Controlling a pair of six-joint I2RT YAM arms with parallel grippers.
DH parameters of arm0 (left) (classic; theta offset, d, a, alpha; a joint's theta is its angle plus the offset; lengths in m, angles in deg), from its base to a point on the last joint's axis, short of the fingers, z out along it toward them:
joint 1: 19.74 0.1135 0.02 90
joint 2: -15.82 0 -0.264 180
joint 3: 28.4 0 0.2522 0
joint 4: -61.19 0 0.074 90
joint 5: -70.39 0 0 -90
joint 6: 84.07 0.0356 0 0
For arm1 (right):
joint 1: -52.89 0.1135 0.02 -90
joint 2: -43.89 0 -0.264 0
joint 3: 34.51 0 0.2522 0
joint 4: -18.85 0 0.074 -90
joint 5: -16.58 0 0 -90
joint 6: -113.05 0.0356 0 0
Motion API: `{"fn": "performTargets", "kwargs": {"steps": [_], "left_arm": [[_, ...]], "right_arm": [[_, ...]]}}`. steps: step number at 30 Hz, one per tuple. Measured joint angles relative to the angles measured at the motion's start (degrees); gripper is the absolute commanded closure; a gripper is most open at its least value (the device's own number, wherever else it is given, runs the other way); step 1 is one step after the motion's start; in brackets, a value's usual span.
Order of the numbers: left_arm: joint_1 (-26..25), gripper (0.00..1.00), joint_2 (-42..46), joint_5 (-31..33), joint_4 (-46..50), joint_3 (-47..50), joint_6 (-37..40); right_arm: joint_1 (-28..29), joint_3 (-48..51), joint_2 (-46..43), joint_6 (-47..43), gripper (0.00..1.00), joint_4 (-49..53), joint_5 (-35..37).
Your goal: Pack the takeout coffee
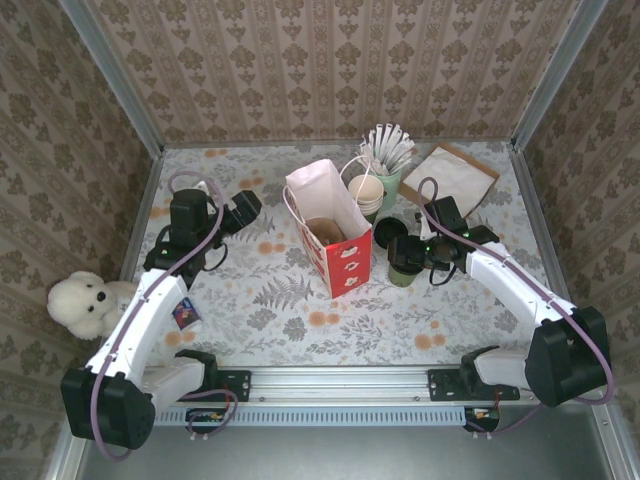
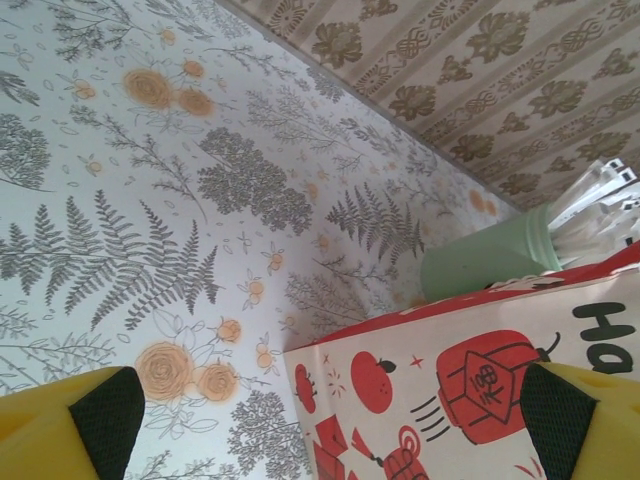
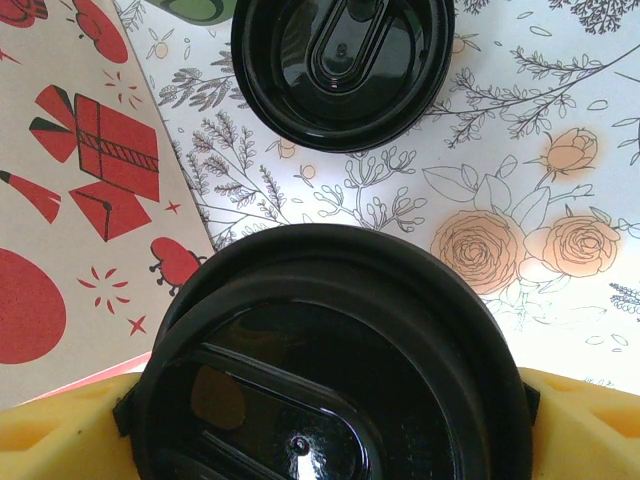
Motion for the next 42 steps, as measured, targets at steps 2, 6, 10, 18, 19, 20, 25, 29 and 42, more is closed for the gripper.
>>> {"fn": "performTargets", "kwargs": {"steps": [2,6,10,18,19,20,25,29,42], "left_arm": [[0.0,0.0,0.0,1.6,0.0,0.0,0.0],[0.0,0.0,1.0,4.5,-0.7,0.9,0.0],[0.0,0.0,2.3,6.6,-1.1,1.4,0.2],[0.0,0.0,4.1,7.9,-1.5,2.3,1.2],[0.0,0.0,4.1,7.9,-1.5,2.3,1.3],[0.0,0.0,4.1,7.9,-1.5,2.3,1.3],[0.0,0.0,4.1,7.9,-1.5,2.4,1.5],[0.0,0.0,3.9,8.2,-1.5,2.4,1.4],[0.0,0.0,5.6,14.0,-0.2,4.7,-0.6]], "right_arm": [[0.0,0.1,0.0,-0.2,0.12,-0.1,0.0],[0.2,0.6,-0.1,-0.6,0.1,-0.5,0.0],[0.3,1.2,-0.1,-0.9,0.07,-0.6,-0.1],[0.3,1.2,0.0,-0.8,0.0,-0.2,0.0],[0.3,1.2,0.0,-0.7,0.0,0.0,0.0],[0.3,1.2,0.0,-0.6,0.0,0.1,0.1],[0.3,-0.9,0.7,0.7,0.0,3.0,1.9],[0.3,-5.3,3.5,2.0,0.0,7.8,2.8],[0.3,-11.3,8.6,4.7,0.0,14.1,1.5]]}}
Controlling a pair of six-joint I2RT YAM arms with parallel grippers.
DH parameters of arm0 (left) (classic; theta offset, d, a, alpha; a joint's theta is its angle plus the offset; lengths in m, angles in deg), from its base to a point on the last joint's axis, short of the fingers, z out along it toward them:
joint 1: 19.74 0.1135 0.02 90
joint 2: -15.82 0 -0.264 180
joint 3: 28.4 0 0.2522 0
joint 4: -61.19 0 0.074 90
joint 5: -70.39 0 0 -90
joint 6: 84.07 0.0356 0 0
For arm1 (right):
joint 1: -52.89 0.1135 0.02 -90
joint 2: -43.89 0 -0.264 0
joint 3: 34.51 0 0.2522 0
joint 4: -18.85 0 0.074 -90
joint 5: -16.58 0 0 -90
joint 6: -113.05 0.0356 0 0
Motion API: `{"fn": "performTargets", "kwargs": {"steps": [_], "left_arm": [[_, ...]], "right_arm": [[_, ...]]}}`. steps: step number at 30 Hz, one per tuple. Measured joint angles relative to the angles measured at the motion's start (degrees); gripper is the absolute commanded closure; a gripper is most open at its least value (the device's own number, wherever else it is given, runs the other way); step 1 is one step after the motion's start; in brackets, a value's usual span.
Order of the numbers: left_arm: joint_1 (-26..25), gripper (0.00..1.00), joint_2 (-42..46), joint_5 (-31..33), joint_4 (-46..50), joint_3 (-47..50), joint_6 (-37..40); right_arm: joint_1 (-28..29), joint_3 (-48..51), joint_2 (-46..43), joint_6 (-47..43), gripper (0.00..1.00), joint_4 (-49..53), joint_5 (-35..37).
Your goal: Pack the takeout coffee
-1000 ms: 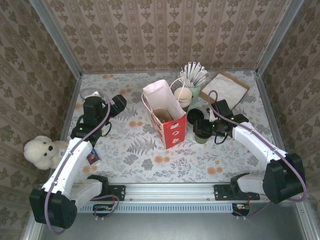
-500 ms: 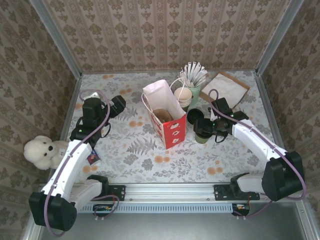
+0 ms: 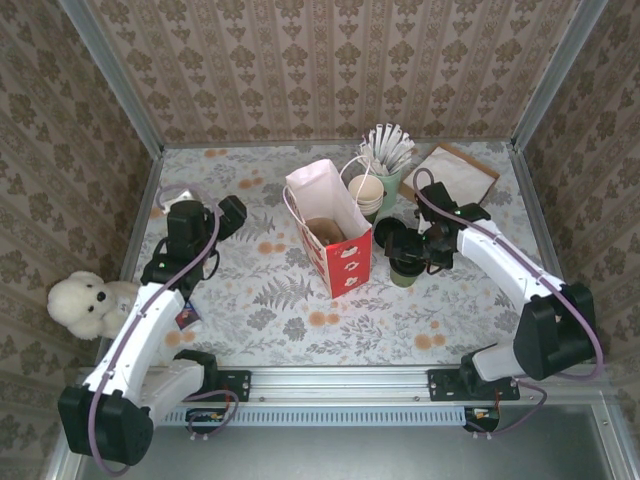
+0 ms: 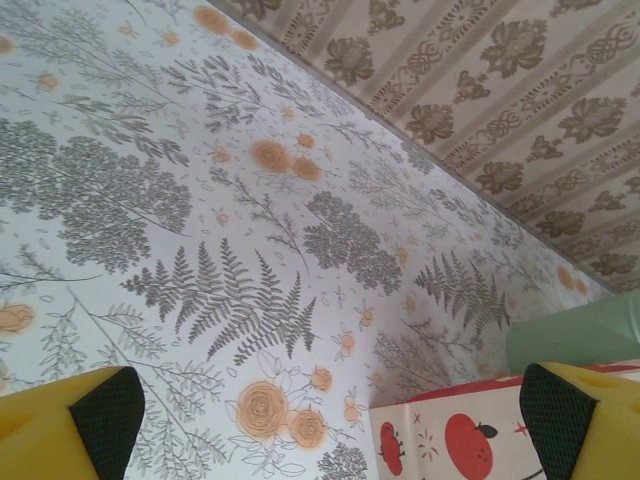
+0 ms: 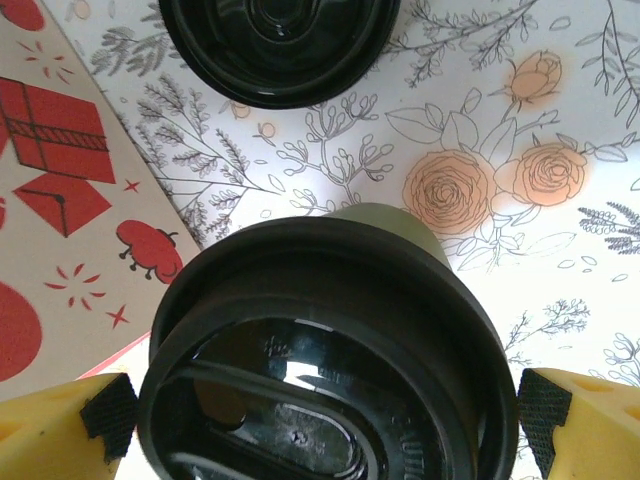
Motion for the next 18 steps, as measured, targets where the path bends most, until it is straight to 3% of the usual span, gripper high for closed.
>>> {"fn": "performTargets", "kwargs": {"steps": [18], "left_arm": [[0.1,0.0,2.6,3.1,-0.5,3.0,-1.7]], "right_arm": [[2.5,-6.0,5.2,2.5,0.0,6.8,1.7]]}}
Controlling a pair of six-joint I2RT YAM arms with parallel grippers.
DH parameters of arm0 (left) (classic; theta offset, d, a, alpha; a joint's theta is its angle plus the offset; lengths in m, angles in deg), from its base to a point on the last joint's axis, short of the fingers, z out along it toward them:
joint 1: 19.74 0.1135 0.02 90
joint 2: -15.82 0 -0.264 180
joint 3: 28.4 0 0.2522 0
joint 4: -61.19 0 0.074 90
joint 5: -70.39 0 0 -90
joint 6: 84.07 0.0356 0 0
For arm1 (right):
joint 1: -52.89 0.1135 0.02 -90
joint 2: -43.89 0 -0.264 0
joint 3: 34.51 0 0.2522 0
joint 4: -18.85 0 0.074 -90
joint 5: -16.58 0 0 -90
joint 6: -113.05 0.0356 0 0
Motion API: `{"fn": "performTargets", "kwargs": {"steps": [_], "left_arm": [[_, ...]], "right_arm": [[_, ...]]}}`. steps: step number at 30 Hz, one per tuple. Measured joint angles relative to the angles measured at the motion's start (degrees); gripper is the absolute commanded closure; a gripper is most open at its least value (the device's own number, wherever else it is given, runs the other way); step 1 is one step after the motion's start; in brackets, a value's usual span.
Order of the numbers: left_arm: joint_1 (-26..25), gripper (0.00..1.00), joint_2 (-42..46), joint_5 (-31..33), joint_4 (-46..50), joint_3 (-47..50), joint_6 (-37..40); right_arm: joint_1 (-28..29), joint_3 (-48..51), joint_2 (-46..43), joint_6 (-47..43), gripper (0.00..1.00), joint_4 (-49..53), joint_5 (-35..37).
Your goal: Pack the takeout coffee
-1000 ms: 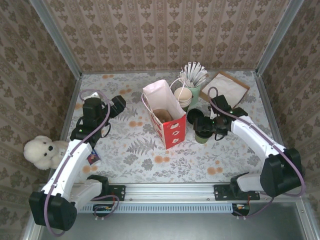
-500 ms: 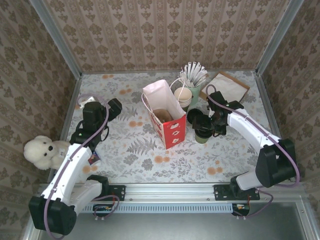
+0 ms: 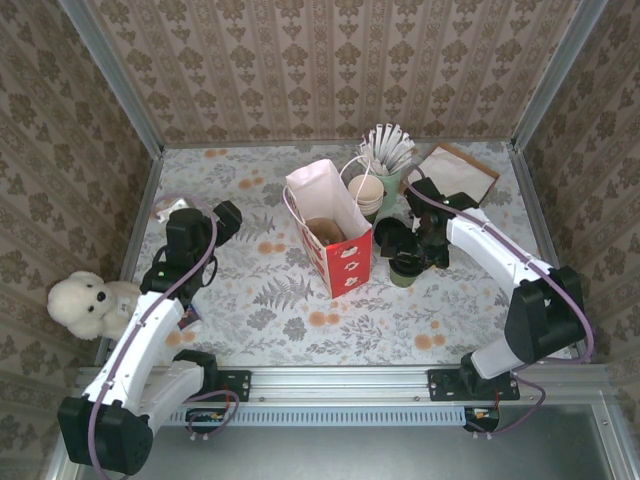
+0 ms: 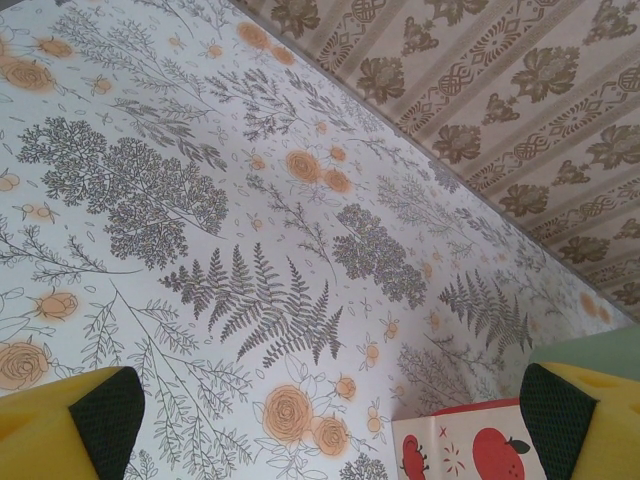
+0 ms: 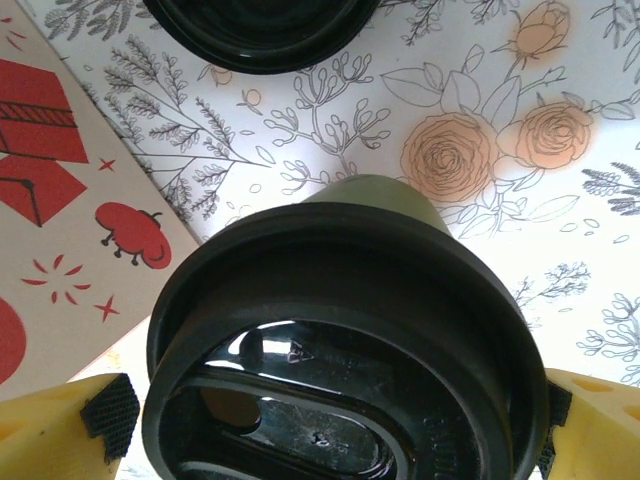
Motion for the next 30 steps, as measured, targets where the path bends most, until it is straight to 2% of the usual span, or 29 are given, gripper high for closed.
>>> {"fn": "performTargets", "kwargs": {"steps": [11,30], "left_arm": [[0.3,0.0,-1.3,-1.2,-0.4,0.0,0.0],[0.3,0.0,-1.9,-3.0,-0.4,0.0,0.3]], "right_arm": [[1.7,-2.0,3.5,0.7,0.0,2.8,3.9],[1.7,-1.9,3.8,0.9,0.0,2.7,4.2]]}}
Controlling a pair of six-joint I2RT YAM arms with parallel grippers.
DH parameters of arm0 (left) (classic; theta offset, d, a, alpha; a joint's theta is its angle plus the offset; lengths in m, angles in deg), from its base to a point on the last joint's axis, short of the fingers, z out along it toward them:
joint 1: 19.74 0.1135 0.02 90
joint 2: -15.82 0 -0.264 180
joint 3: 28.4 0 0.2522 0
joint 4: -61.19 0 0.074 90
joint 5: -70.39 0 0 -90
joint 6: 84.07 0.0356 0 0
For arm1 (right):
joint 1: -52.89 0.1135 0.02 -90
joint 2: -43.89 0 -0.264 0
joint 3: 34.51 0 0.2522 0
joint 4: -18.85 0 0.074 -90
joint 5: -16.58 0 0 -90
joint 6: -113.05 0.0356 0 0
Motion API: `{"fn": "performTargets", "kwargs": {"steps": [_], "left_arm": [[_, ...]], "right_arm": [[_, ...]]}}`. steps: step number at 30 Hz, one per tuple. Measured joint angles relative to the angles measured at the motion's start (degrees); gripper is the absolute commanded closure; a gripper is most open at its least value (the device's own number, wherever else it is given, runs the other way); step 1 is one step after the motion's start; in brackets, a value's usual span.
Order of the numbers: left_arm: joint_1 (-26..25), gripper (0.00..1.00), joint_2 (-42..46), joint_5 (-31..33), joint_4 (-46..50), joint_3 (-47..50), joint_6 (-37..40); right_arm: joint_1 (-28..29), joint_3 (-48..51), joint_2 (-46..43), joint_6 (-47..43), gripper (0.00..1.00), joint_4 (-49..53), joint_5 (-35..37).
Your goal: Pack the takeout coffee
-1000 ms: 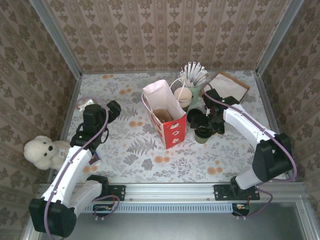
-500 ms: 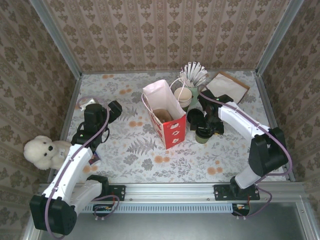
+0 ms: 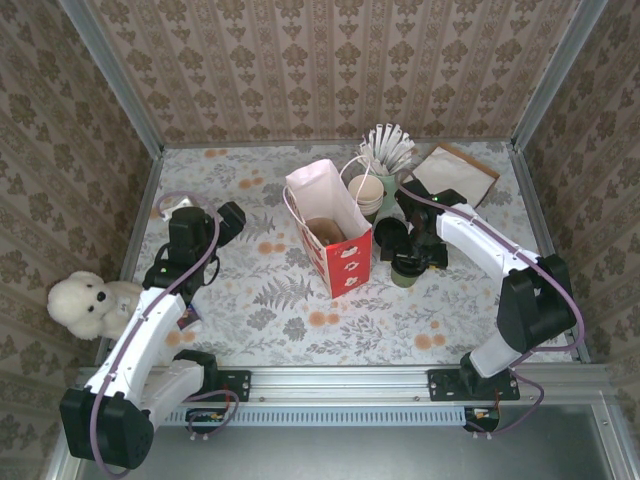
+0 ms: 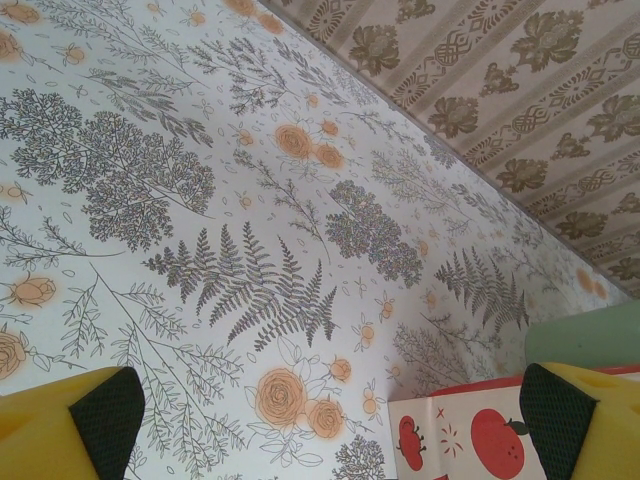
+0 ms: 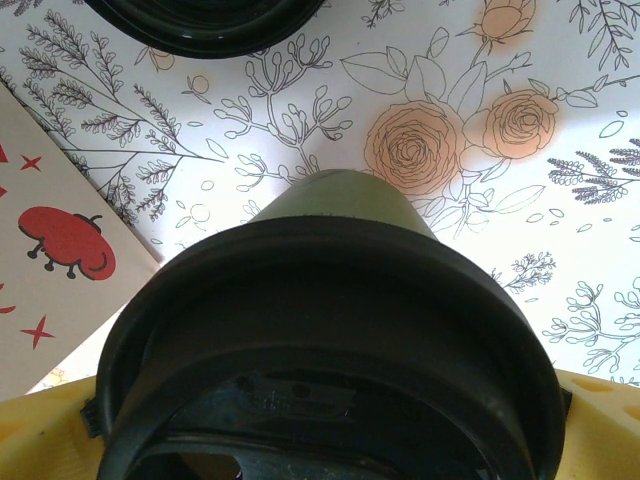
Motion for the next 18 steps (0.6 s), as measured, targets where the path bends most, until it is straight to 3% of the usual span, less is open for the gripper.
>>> {"fn": "performTargets", "kwargs": {"steps": [11,18], "left_arm": [[0.1,0.0,0.0,0.0,0.0,0.0,0.2],[0.1,0.0,0.0,0.0,0.0,0.0,1.0]], "right_arm": [[0.0,0.4,0.1,-0.1,0.08,0.0,0.3],[0.0,0.4,0.4,-0.5,0.04,0.1,1.2]]}}
